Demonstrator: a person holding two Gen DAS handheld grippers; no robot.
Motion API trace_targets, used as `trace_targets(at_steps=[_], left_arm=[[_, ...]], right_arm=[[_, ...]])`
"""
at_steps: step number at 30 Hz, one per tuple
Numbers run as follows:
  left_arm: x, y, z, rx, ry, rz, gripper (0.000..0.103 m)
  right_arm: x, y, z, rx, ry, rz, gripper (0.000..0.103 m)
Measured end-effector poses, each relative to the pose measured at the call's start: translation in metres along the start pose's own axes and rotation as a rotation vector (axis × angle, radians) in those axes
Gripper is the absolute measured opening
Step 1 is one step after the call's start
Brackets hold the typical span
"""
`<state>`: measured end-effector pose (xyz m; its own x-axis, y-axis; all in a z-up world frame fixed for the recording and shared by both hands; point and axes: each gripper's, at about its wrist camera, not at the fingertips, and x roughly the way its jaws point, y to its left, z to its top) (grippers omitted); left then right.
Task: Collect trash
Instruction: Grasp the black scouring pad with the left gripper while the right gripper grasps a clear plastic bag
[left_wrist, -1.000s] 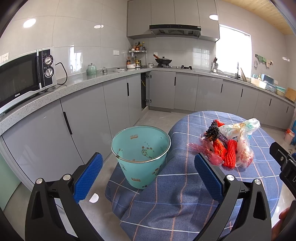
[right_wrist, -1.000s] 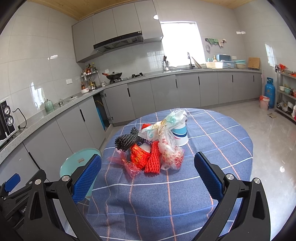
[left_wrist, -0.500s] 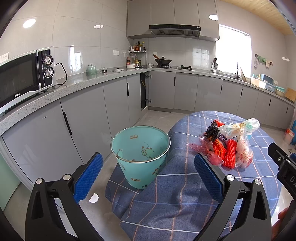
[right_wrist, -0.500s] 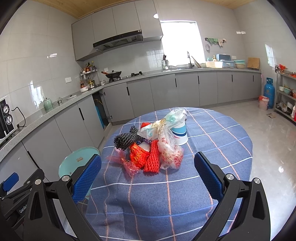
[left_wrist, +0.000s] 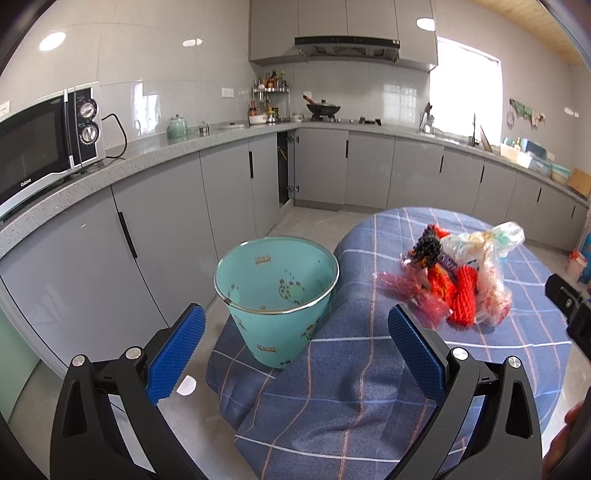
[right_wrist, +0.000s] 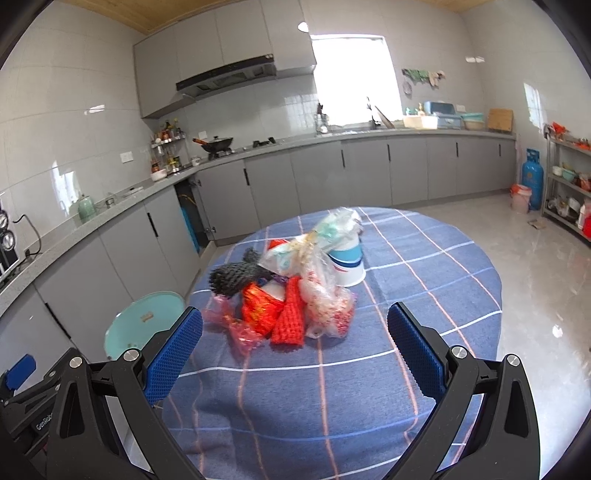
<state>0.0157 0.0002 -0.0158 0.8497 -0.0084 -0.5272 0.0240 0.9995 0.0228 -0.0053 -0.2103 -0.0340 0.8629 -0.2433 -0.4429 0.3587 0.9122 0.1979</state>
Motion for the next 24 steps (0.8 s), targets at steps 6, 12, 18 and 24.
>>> trace_targets(at_steps=[6,12,18,24], left_arm=[[0.033,-0.015,-0.002,0.028,0.052,0.002,0.097],[0.064,-0.026,0.000,0.039,0.092,-0.003,0.097],[0.090,-0.033,0.003,0.042,0.111,-0.040,0.097],[0.116,-0.046,0.008,0.063,0.146,-0.095,0.096]], right_arm=[[0.038,-0.016,-0.004,0.007,0.068,-0.019,0.099],[0.064,-0.027,-0.003,-0.005,0.082,-0.005,0.098],[0.088,-0.037,-0.004,-0.028,0.112,0.001,0.098],[0.112,-0.046,0.003,-0.037,0.141,0.020,0.080]])
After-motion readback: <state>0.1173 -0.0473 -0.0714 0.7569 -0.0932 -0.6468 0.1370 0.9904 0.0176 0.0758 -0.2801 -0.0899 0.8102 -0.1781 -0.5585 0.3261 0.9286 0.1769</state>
